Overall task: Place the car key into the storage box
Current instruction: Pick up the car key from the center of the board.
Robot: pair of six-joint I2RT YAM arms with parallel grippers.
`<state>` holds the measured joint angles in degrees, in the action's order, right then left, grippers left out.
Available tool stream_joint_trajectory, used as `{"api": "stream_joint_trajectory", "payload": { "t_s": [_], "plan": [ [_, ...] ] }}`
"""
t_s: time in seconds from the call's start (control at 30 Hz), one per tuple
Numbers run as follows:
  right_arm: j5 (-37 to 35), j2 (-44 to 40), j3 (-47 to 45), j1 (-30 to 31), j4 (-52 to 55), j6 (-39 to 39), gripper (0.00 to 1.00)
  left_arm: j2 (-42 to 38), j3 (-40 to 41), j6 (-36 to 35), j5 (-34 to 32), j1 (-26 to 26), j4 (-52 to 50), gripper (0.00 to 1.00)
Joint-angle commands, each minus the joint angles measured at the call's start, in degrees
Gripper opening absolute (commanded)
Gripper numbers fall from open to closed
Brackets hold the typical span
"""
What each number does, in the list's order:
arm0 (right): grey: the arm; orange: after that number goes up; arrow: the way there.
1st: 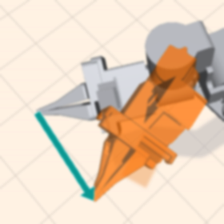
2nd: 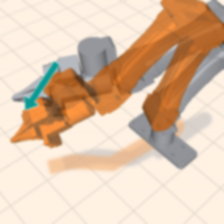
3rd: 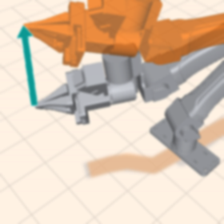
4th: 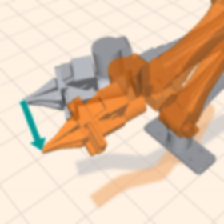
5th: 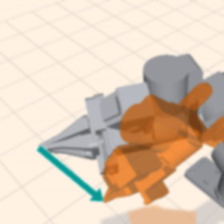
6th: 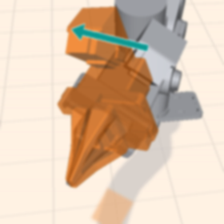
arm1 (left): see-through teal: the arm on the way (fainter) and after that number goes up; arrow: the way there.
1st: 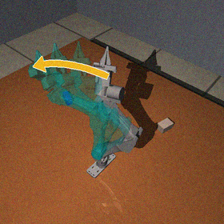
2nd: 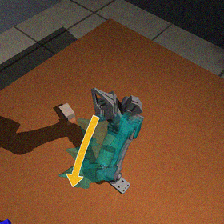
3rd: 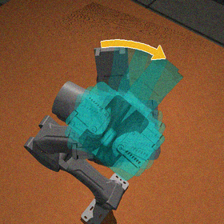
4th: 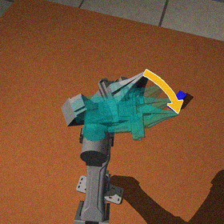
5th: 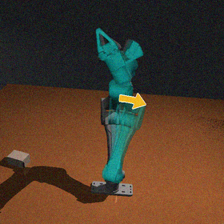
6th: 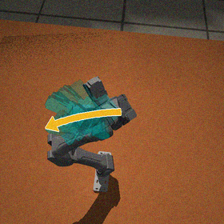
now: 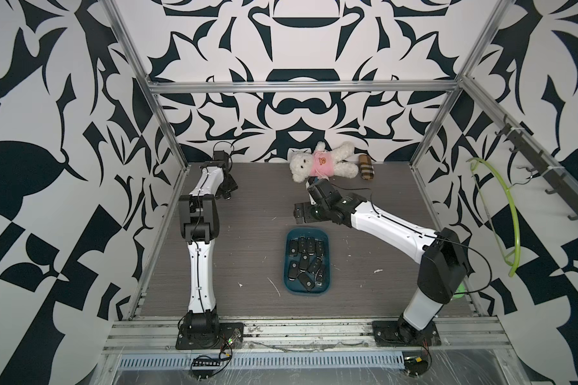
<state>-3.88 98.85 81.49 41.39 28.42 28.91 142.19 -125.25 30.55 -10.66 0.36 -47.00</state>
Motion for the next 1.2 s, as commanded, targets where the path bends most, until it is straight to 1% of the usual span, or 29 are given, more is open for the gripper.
{"api": "stream_joint_trajectory", "payload": {
  "t_s": [0.0,0.07,0.13,0.17,0.23,0.27,0.37,0.6,0.73,0.87,0.9,0.93,0.97,1.0,1.03,1.1,1.17],
  "plan": [
    [-1.04,-1.98,-0.79,0.01,-0.09,0.97,1.0,3.26,-1.76,-3.01,3.01,-0.1,-2.06,0.53],
    [-1.13,-2.16,-1.03,0.01,0.0,1.15,1.0,3.22,-2.34,-3.71,2.93,-0.15,-1.87,0.47],
    [-1.22,-2.34,-1.33,0.01,-0.09,1.44,1.0,2.52,-2.09,-4.05,3.01,-0.1,-1.71,0.38],
    [-1.22,-2.37,-1.5,0.01,-0.13,1.48,1.0,2.03,-1.81,-4.11,3.17,-0.12,-1.52,0.37],
    [-1.22,-2.49,-1.94,0.01,-0.47,1.64,1.0,0.73,-0.32,-4.14,3.57,-0.01,-1.04,0.37],
    [-1.17,-2.44,-2.1,0.01,-0.46,1.69,1.0,-0.08,0.6,-4.09,3.74,0.07,-0.68,0.35],
    [-0.87,-2.63,-2.69,0.01,-0.19,1.53,1.0,-3.48,4.65,-3.83,4.15,0.41,-0.11,0.35],
    [-0.14,-5.36,-6.04,0.03,1.97,-0.83,1.0,-14.41,17.6,-2.1,6.46,2.03,5.26,0.33],
    [0.98,-8.09,-8.72,0.56,3.27,-2.0,0.96,-20.53,24.57,-1.03,7.23,3.59,7.13,0.32],
    [-0.32,-10.71,-10.91,2.42,6.62,-3.58,0.89,-26.49,30.48,0.05,7.75,5.54,7.97,0.32],
    [-0.5,-11.61,-11.61,3.1,7.46,-3.99,0.82,-28.01,32.13,0.46,7.99,6.14,8.3,0.32],
    [-0.51,-12.45,-12.37,3.8,8.23,-4.34,0.71,-29.67,33.75,0.84,8.13,6.71,8.65,0.32],
    [-0.65,-13.23,-13.01,4.58,8.98,-4.45,0.64,-31.0,35.12,1.18,8.38,7.24,8.91,0.32],
    [-0.73,-14.02,-13.71,5.33,9.91,-4.63,0.54,-32.64,36.64,1.66,8.62,7.82,9.09,0.32],
    [-0.95,-14.76,-14.45,6.42,10.85,-4.71,0.41,-34.24,38.04,2.21,8.95,8.26,9.18,0.32],
    [-1.71,-15.94,-15.68,8.47,12.51,-4.71,0.29,-37.27,40.49,3.08,9.25,9.3,9.46,0.32],
    [-2.44,-16.56,-16.84,10.67,13.95,-4.43,0.12,-40.12,42.73,3.92,9.19,10.36,9.47,0.32]
  ]
}}
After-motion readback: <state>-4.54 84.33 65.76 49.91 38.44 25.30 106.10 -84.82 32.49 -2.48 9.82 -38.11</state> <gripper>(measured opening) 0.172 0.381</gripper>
